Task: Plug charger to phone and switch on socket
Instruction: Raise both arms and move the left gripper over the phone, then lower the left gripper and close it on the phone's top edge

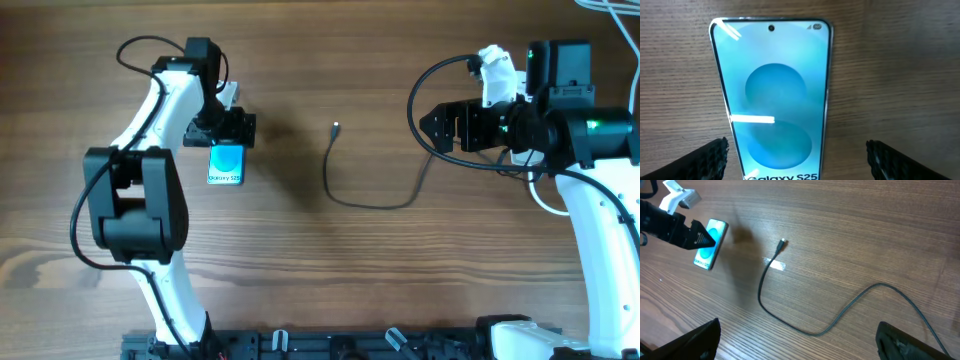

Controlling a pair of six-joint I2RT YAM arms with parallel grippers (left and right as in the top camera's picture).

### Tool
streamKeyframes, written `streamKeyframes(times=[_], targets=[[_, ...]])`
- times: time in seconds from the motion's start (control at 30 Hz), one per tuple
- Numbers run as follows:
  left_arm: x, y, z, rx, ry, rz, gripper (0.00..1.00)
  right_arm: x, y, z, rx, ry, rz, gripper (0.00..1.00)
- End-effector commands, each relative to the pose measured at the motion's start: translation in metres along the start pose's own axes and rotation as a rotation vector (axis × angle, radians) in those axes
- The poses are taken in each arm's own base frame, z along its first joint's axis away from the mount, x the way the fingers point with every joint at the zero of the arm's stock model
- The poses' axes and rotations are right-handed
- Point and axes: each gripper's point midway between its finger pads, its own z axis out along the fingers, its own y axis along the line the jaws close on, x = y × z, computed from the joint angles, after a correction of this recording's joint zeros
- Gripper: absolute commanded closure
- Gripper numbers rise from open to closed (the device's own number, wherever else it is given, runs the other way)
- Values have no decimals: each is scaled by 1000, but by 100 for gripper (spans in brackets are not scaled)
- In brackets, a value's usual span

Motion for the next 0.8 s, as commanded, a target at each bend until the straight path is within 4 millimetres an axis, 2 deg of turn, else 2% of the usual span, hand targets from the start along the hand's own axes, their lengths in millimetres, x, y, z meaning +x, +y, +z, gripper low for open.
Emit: streamKeyframes(times=[0.0, 0.33, 0.57, 0.77], targets=[[5, 11, 20, -36, 43, -10, 6, -6, 5, -3, -22, -14, 8, 0], [6, 20, 40, -47, 73, -53, 7, -6, 4, -2, -22, -13, 8, 0], [10, 21, 46, -46, 91, -55, 14, -6, 4, -2, -22, -12, 9, 0], [19, 18, 60, -27, 98, -90, 16, -6, 4, -2, -21, -15, 7, 0]])
